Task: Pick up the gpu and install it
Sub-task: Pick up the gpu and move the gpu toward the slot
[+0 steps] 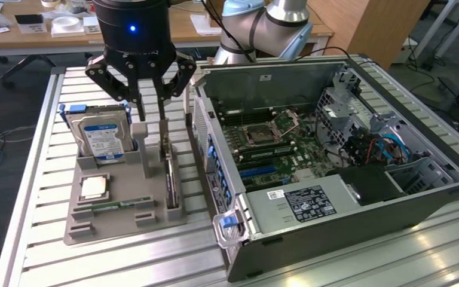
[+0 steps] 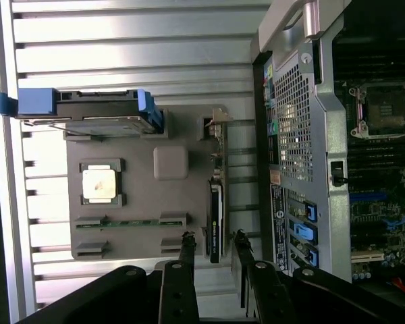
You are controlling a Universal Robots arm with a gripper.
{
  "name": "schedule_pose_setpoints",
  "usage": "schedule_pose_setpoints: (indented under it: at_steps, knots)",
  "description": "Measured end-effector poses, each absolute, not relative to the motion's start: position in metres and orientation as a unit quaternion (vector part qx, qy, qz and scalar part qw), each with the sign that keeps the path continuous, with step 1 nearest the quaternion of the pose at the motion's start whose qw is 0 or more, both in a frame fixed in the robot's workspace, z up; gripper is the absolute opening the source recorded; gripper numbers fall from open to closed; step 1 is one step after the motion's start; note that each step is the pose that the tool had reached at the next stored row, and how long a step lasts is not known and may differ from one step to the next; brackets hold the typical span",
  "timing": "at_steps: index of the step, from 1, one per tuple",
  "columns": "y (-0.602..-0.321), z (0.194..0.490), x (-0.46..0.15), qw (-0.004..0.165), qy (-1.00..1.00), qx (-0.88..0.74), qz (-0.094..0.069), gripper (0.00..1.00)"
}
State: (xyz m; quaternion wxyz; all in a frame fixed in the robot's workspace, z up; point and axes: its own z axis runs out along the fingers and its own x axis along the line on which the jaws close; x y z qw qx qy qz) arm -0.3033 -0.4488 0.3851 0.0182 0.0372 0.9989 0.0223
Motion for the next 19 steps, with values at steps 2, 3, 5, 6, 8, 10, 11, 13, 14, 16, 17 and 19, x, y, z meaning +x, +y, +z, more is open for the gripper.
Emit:
schedule_pose_setpoints:
  at_steps: [2,3,5,6,8,10,11,13,14,16,17,19]
  knots:
    - [-0.4488,0.3844,-0.3033,0.018,0.999,0.037,0.022,0.36]
    - [-0.4488,0.3835,-0.3033,0.018,0.999,0.037,0.022,0.36]
    - [-0.4488,0.3813,-0.3033,0.018,0.999,0.037,0.022,0.36]
    - [-0.4488,0.3802,-0.3033,0.018,0.999,0.037,0.022,0.36]
    - [-0.4488,0.3791,-0.3033,0.018,0.999,0.037,0.022,0.36]
    - [-0.4488,0.3791,-0.3033,0.018,0.999,0.037,0.022,0.36]
    - [-0.4488,0.3791,-0.3033,0.018,0.999,0.037,0.022,0.36]
    - [-0.4488,0.3790,-0.3033,0.018,0.999,0.037,0.022,0.36]
    - [-0.4488,0.3790,-0.3033,0.018,0.999,0.037,0.022,0.36]
    - [-0.4488,0.3783,-0.3033,0.018,0.999,0.037,0.022,0.36]
    - [-0.4488,0.3775,-0.3033,0.018,0.999,0.037,0.022,0.36]
    - [-0.4488,0.3754,-0.3033,0.018,0.999,0.037,0.022,0.36]
